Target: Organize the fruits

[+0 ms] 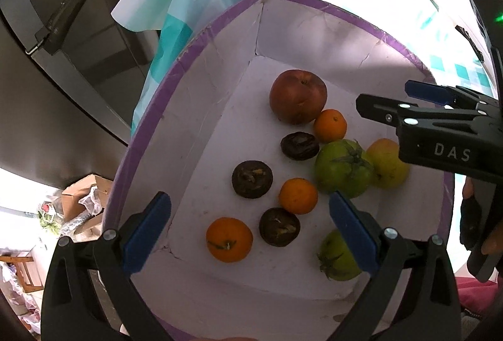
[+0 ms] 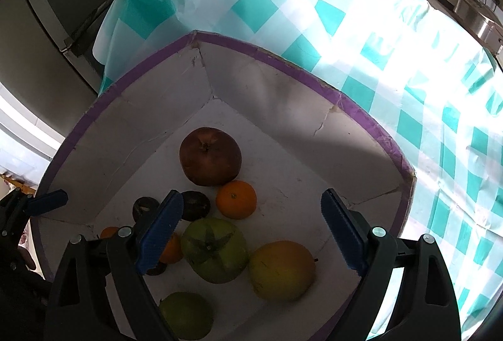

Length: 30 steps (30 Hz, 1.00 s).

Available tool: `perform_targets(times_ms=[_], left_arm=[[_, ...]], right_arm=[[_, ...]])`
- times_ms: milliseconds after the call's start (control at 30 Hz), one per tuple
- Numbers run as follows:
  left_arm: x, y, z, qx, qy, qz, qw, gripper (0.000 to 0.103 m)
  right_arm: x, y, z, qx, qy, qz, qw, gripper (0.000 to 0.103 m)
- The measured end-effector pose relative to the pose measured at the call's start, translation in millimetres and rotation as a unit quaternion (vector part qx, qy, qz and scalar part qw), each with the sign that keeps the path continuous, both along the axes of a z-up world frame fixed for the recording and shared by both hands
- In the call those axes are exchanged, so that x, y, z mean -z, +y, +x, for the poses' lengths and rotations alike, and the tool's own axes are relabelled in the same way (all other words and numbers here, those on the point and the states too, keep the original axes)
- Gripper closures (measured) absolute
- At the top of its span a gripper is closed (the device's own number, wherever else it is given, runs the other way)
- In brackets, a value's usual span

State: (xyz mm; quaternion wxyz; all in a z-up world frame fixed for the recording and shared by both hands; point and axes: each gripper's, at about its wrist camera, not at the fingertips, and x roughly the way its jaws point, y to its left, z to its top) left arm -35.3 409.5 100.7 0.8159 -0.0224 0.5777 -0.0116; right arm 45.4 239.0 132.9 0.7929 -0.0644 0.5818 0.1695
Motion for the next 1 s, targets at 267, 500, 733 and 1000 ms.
perform_targets(times_ms=[267, 500, 733, 1000], left_arm=[[1.3, -0.3, 0.3, -0.001, 0.004, 0.000, 1.0000, 0.002], [2.1, -2.3, 0.6, -0.001, 0.007, 0.001, 1.0000, 0.002], [2.4, -2.7, -0.3, -0.005, 0.010, -0.003, 0.9999, 0.002], [6.0, -2.2, 3.0, -0.017, 0.016, 0.010, 0.9997, 0.002]], right_arm=[[4.4, -0.2, 2.8, 0.002, 0.006, -0.002, 1.000, 0.016], [5.5, -1.8, 2.9, 0.003, 0.009, -0.002, 1.000, 0.016], [5.7, -2.1, 2.5, 0.002, 0.009, -0.004, 1.000, 0.016], [10.3, -10.5, 3.3, 0.005, 0.015, -0.008, 1.000, 0.016]])
